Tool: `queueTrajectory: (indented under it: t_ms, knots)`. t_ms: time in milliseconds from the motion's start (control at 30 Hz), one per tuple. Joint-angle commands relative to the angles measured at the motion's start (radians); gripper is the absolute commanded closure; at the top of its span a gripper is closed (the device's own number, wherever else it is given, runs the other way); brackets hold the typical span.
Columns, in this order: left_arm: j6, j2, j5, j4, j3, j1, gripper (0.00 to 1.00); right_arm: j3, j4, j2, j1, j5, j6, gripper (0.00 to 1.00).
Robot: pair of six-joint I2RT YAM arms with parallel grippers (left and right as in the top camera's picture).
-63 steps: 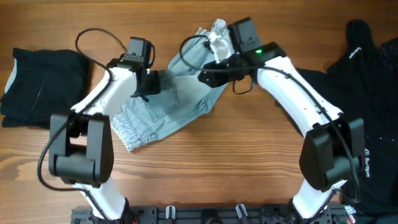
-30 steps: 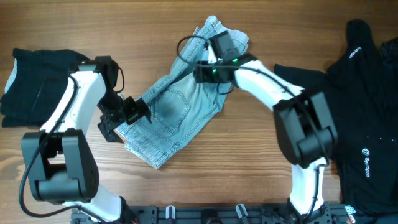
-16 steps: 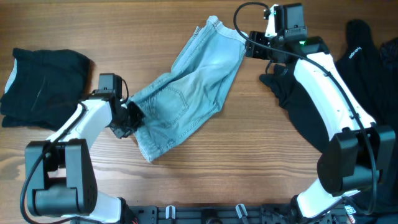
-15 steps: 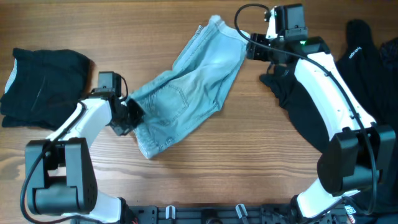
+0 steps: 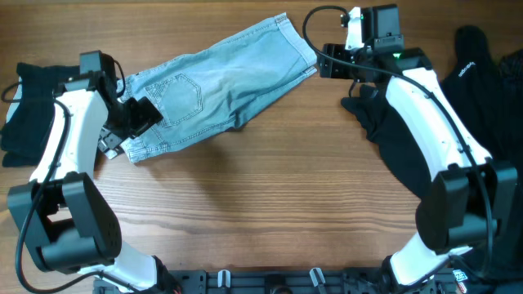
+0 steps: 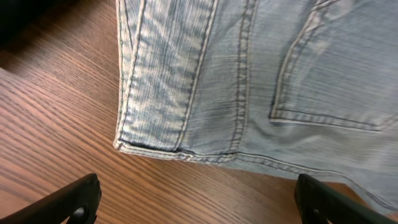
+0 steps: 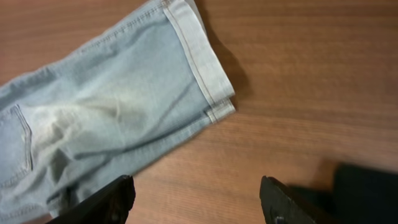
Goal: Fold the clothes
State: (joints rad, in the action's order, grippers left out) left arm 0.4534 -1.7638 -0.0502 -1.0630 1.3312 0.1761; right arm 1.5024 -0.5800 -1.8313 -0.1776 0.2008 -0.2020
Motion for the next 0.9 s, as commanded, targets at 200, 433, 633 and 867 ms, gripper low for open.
queueTrajectory:
  t_ms: [200, 433, 633, 867]
  knots:
    - [0.086, -0.004, -0.034, 0.320, -0.251, -0.004, 0.28, 0.015, 0.251, -0.246, -0.002, 0.161, 0.042, 0.30]
    - [0.079, -0.003, -0.132, 0.253, -0.254, -0.004, 0.96, 0.015, 0.385, -0.374, -0.006, 0.174, 0.015, 0.31]
    - [0.075, -0.003, -0.140, 0.236, -0.254, -0.004, 0.96, 0.015, 0.458, -0.410, -0.006, 0.183, 0.015, 0.40]
    - [0.075, -0.003, -0.140, 0.236, -0.254, -0.004, 0.96, 0.015, 0.510, -0.437, -0.034, 0.189, -0.085, 0.46]
